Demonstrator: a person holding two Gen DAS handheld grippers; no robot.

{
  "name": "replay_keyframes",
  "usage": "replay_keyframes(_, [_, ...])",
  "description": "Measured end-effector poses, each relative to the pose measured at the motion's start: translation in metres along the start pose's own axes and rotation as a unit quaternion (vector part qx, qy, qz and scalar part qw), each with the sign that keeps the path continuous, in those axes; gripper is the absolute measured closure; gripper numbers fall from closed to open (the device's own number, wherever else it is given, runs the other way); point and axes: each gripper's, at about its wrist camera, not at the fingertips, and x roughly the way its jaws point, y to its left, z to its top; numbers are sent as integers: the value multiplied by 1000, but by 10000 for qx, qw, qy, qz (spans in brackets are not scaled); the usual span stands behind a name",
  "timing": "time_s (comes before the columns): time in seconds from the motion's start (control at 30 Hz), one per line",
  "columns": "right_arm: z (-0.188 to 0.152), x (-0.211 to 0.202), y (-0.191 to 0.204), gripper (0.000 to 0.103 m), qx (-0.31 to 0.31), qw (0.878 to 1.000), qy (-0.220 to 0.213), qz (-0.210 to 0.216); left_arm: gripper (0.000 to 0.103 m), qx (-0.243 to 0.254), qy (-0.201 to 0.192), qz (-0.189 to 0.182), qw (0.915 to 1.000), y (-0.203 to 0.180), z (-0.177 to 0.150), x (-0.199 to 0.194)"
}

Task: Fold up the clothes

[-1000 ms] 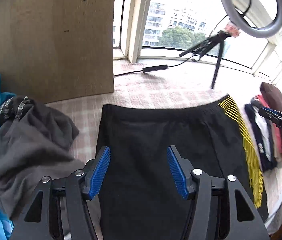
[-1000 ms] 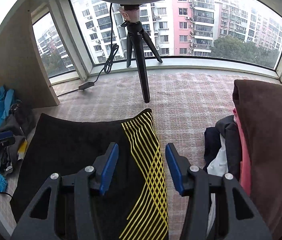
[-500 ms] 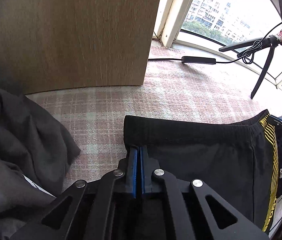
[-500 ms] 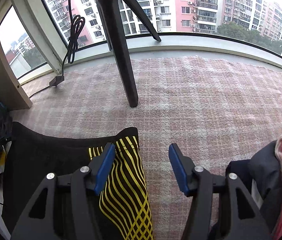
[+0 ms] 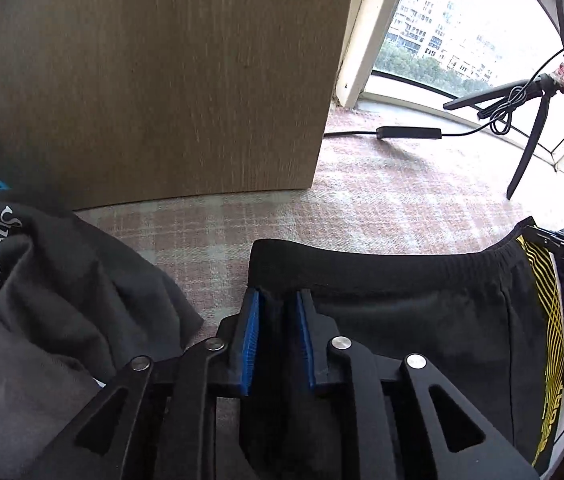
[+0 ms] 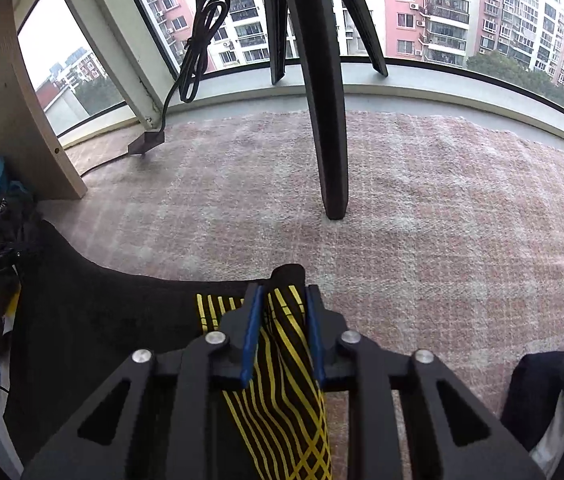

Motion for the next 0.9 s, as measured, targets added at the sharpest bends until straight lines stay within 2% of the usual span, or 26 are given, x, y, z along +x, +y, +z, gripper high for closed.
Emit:
replay_keyframes(0.1, [6, -12, -8, 95, 213, 9989, -402, -65, 83, -83, -45, 47, 9999, 9, -1, -7])
replay_keyframes(0.13, [8, -10, -7, 94, 181, 9991, -374, -96, 83, -117, -44, 34, 9999, 11, -2, -11])
replay_keyframes(0.23, [11, -3, 7, 85, -118, 9992, 141, -349, 83, -157, -66, -101, 9998, 15, -14, -30])
replay_keyframes(0.3, [10, -15, 16, 75, -200, 9985, 154, -487, 83, -132, -123, -203, 9996, 16, -29, -54])
replay_keyframes(0.43, [-1, -76, 28, 71, -146, 9996, -215, 89, 83, -57, -153, -461, 9988, 16, -76, -109])
replay_keyframes(0.5, [-11, -115, 33, 71, -157, 9981, -423, 427, 79, -132, -149, -590, 9981, 21, -107, -140])
replay_keyframes(0.57, [-26, -157, 36, 71, -187, 9953, -558, 766, 73, -265, -75, -644, 9975, 27, -141, -168])
replay_keyframes(0.73, [-81, -256, 27, 71, 104, 9879, -717, 1368, 72, -328, 365, -491, 9976, 35, -229, -218])
replay_keyframes(0.83, [-127, -293, 33, 56, 140, 9847, -684, 1598, 70, -91, 680, -542, 9962, 28, -268, -219])
replay_keyframes(0.9, [-165, -290, 53, 54, 70, 9869, -428, 1551, 70, 71, 857, -675, 9940, 21, -281, -203])
